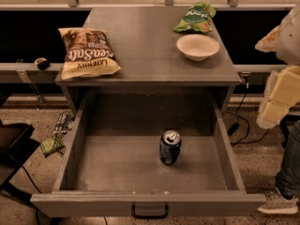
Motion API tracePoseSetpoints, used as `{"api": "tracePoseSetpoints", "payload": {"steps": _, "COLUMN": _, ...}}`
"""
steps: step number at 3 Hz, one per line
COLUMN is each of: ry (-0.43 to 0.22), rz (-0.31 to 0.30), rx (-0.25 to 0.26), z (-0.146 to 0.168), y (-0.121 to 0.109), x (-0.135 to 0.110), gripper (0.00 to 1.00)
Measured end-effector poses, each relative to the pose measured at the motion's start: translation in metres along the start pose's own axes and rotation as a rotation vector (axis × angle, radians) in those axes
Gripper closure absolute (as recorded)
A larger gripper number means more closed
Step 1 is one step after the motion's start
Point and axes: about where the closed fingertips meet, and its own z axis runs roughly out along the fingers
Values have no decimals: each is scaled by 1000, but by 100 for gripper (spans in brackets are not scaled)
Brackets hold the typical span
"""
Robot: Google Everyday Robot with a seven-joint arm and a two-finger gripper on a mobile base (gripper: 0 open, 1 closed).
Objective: Pick pepsi can from top drawer and place on counter
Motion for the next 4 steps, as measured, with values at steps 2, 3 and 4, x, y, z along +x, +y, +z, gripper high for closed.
{"api": "tracePoseSetpoints", "payload": {"steps": 2, "ry": -49, "rz": 14, "rx": 6, "z": 5, "y": 0, "x": 0, "gripper": 0}}
{"api": "tracePoseSetpoints", "payload": {"steps": 3, "ry": -181, "rz": 45, "rx": -66, "z": 66, "y": 10, "x": 13, "gripper": 0}}
{"api": "tracePoseSetpoints", "payload": {"steps": 4, "ry": -396, "rz": 82, "rx": -78, "z": 125, "y": 20, "x": 21, "gripper": 0}}
